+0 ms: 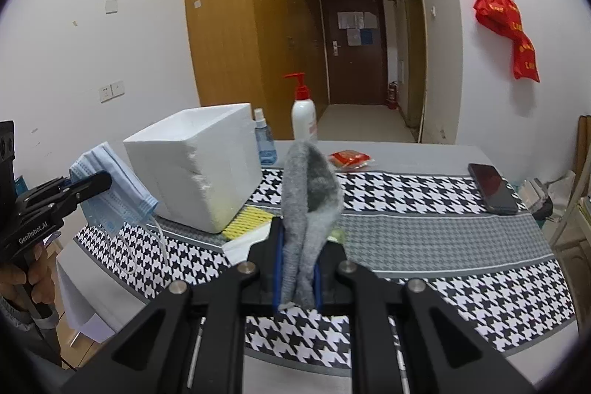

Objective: Organize soft objects
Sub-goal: 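Carry the grey sock with the right gripper over the white foam box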

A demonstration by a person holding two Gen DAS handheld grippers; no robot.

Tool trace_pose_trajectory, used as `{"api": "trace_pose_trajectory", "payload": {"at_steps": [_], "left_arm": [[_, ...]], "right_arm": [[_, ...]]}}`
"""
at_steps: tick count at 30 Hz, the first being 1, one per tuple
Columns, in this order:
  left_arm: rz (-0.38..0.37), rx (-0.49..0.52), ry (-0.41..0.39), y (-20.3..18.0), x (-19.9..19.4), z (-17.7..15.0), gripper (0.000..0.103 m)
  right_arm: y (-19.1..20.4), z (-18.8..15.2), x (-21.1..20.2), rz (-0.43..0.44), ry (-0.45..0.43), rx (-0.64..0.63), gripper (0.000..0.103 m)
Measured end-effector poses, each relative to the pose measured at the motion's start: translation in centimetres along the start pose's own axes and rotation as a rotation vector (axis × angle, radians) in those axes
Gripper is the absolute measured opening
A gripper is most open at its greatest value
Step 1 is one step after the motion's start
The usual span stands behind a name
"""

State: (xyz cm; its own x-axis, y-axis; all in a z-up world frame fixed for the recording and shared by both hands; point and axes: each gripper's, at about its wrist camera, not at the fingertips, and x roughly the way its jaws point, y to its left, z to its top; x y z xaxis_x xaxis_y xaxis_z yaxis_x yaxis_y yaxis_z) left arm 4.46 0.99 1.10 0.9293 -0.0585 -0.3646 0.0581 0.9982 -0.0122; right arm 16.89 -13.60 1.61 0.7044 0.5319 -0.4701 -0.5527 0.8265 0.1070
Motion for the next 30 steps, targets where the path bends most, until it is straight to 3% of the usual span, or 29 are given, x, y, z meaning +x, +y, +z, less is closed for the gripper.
{"api": "trace_pose_trajectory", "payload": {"at_steps": [13,30], "left_arm": [[0.049,-0.016,-0.023,1.0,-1.0,0.3,0.018],[0.088,-0.022,-0.054,2.2,-1.8,1.5,0.018]], "right_arm": [[2.5,0.8,0.4,0.095,-0.020,-0.020,0.016],[4.6,2.7,1.0,0.135,-0.029,-0.074,0.016]]}}
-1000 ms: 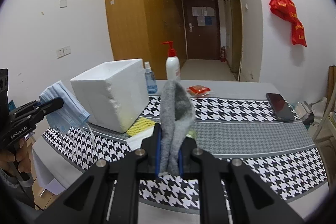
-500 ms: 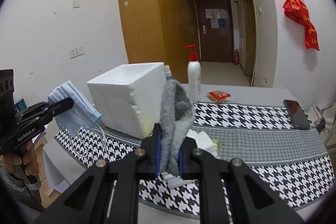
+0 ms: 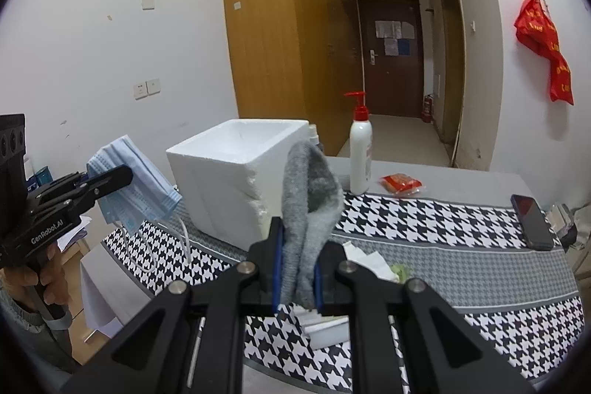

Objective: Organize soft objects
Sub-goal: 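Carry the grey sock with the right gripper over the white foam box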

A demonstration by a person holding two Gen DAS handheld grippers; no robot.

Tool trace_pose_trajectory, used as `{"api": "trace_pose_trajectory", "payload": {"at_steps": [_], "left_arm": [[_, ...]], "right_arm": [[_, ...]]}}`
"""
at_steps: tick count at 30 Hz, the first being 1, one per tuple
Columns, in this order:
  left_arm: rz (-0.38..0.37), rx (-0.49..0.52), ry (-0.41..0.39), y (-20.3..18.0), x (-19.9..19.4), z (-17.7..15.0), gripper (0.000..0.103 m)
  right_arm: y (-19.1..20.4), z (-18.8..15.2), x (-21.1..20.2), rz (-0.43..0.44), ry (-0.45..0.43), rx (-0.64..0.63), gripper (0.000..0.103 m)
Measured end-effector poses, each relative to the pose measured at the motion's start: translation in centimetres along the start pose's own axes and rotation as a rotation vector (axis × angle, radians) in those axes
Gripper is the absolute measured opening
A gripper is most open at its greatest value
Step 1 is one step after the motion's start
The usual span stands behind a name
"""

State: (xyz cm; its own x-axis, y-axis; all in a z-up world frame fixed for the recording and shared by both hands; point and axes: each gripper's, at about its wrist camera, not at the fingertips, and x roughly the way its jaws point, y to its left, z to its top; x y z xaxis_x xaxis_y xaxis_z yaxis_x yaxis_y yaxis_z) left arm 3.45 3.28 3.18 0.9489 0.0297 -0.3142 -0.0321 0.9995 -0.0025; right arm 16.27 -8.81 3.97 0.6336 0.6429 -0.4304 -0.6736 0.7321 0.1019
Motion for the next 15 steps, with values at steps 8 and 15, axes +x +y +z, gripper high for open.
{"api": "trace_pose_trajectory", "payload": {"at_steps": [8,15], "left_arm": [[0.015,-0.013,-0.003,0.8,0.1,0.2,0.018],[0.034,-0.027,-0.011,1.7,0.3,0.8,0.018]], "right_arm": [[1.0,1.0,0.9,0.025,0.003,-0.027,0.016],[1.9,2.3,2.1,0.052,0.003,-0.041,0.016]]}}
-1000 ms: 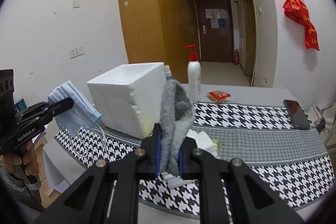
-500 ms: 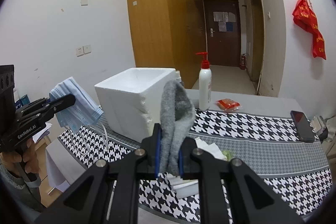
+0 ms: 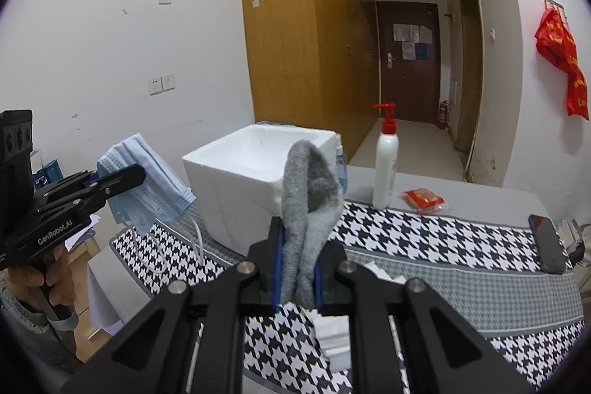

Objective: Organize soft objects
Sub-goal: 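Carry the grey sock with the right gripper over the white foam box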

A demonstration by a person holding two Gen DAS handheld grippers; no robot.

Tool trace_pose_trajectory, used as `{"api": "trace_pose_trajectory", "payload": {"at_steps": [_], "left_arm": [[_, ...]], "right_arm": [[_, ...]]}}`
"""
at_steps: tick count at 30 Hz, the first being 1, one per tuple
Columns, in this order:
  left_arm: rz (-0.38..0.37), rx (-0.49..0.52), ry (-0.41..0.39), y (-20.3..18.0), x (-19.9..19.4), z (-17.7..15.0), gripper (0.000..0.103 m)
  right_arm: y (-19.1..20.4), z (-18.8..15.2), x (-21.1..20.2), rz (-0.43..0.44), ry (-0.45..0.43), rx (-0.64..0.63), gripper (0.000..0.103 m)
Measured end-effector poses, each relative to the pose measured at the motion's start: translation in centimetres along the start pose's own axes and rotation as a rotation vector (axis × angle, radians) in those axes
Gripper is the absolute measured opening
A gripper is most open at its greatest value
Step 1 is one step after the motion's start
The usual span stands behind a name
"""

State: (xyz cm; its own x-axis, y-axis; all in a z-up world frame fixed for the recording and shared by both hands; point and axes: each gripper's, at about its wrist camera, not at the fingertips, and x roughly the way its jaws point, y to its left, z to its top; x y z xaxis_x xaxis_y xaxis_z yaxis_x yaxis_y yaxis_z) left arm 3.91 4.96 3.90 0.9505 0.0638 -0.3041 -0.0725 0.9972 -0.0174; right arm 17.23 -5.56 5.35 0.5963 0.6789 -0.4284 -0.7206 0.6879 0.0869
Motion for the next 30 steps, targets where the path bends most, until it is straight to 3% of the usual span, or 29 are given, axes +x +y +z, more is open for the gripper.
{"api": "trace_pose_trajectory", "payload": {"at_steps": [30], "left_arm": [[0.099,0.023,-0.050,3.9,1.4,5.9,0.018]], "right_arm": [[3.1,7.6,4.3,0.049,-0.029,-0.102,0.016]]}}
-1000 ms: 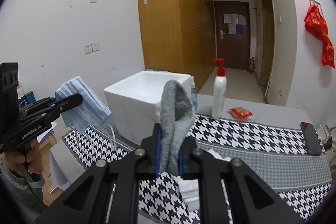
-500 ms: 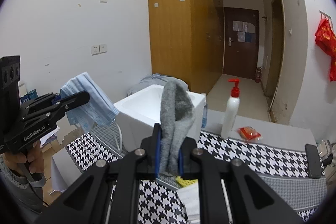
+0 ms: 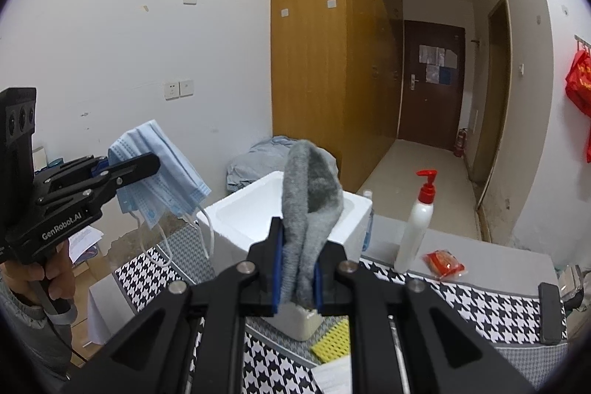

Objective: Organize soft objects
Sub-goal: 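Carry the grey sock with the right gripper over the white foam box, then open the right gripper to drop the sock into the foam box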

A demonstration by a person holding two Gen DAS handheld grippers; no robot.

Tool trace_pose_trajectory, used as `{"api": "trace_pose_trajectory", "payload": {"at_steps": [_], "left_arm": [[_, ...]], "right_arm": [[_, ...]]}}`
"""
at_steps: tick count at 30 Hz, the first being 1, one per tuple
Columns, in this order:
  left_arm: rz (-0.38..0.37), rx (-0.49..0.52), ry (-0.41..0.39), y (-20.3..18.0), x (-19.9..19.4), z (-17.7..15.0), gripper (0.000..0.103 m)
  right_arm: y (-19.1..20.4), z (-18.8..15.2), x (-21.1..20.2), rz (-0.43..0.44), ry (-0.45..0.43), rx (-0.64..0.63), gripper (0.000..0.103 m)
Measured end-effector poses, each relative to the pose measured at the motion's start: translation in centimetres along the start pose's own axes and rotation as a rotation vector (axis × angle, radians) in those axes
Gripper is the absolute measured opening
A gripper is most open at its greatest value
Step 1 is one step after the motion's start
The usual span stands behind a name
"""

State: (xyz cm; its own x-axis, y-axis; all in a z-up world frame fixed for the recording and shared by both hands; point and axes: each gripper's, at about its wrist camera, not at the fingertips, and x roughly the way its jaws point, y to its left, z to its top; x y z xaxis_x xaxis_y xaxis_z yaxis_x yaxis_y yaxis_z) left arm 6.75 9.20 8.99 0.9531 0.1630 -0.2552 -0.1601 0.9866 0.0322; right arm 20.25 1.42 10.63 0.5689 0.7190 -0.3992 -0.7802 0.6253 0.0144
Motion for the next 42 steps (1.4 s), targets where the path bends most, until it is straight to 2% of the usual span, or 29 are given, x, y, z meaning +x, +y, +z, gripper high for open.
{"api": "trace_pose_trajectory", "payload": {"at_steps": [10,21,29,32,34,37,42], "left_arm": [[0.050,-0.013,-0.004,1.8,0.0,-0.1,0.018],[0.115,-0.049,0.028,3.7,-0.4,-1.7,0.018],[0.132,-0.065,0.035,3.8,-0.4,-2.0,0.018],[0.134,-0.069,0.034,3.8,-0.4,-2.0,0.018],[0.133,-0.070,0.034,3.8,-0.4,-2.0,0.018],[0.132,-0.076,0.035,4.1,-0.3,-2.0,0.018],[0.131,-0.079,0.040,4.2,-0.1,-2.2,0.018]], "right_arm": [[0.3,1.4,2.5,0.026,0.008,-0.020,0.016],[0.3,2.1,7.5,0.052,0.062,-0.011,0.016],[0.3,2.1,10.1,0.056,0.098,-0.011,0.017],[0.4,2.0,10.3,0.055,0.107,-0.012,0.026],[0.5,2.0,10.4,0.044,0.113,-0.013,0.051],[0.5,2.1,10.1,0.045,0.091,-0.011,0.073],[0.3,2.0,9.6,0.042,0.076,0.013,0.092]]}}
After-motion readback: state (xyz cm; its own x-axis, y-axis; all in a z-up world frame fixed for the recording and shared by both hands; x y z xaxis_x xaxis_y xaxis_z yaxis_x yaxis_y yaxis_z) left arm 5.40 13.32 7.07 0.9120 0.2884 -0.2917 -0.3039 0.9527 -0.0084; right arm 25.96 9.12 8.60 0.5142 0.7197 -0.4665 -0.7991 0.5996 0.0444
